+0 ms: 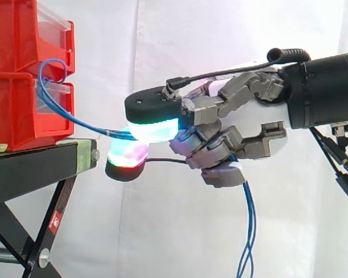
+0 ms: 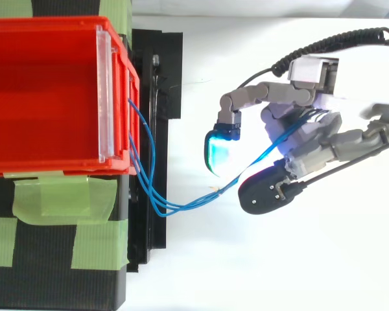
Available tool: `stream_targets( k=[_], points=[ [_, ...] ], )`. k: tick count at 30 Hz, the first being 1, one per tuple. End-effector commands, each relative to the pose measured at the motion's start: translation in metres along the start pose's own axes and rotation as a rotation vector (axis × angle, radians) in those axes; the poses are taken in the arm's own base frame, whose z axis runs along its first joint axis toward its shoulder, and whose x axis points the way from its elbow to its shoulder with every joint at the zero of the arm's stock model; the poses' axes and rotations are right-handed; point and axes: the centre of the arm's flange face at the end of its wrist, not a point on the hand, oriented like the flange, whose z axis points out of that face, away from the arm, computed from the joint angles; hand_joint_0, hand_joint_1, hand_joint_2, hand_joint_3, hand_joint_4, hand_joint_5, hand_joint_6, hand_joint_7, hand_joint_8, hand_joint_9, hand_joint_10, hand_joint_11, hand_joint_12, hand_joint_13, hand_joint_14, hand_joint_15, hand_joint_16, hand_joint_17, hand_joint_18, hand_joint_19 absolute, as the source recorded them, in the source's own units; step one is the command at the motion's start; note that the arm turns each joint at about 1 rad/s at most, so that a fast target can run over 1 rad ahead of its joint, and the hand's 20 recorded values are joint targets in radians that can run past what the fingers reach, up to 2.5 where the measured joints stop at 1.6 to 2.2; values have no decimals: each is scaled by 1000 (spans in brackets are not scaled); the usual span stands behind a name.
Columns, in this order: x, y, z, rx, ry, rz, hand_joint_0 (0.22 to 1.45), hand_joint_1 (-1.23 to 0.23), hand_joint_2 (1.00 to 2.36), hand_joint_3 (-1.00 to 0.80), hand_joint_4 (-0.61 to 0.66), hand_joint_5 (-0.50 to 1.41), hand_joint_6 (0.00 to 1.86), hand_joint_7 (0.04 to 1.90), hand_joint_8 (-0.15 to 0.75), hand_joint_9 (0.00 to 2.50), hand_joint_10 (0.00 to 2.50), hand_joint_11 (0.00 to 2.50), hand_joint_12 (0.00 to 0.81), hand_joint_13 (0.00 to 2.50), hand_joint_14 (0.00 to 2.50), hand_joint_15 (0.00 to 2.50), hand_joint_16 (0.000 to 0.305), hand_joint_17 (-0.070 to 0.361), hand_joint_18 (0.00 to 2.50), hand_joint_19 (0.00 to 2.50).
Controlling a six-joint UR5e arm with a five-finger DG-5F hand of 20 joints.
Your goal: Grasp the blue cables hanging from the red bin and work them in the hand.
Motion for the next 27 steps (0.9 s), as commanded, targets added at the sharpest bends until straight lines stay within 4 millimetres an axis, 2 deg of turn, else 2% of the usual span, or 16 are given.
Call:
stream_targets(
  k=[1,6,9,22,27],
  points=[
    [0,0,0,0,0,0,924,-697,1014,-623,156,-67,370,1257,500,559,2500,2500,585,990,2500,2168,49,111,1387,1142],
    [0,0,0,0,0,0,900,-671,1011,-746,177,-54,408,1242,505,579,2500,2500,577,994,2500,2118,48,108,1396,1093],
    [3,0,0,2,5,-2,885,-643,1008,-821,192,-39,514,1214,512,621,2500,2500,579,1032,2500,2102,48,108,1428,1068],
    [11,1,-3,19,37,-10,882,-604,1007,-861,215,21,752,1190,537,759,2500,2500,579,1111,2500,2095,48,107,1520,1004],
    [10,0,-3,22,37,-10,847,-580,1002,-947,216,98,711,1239,541,823,2500,2500,580,1151,2500,2093,49,111,1558,986]
  ],
)
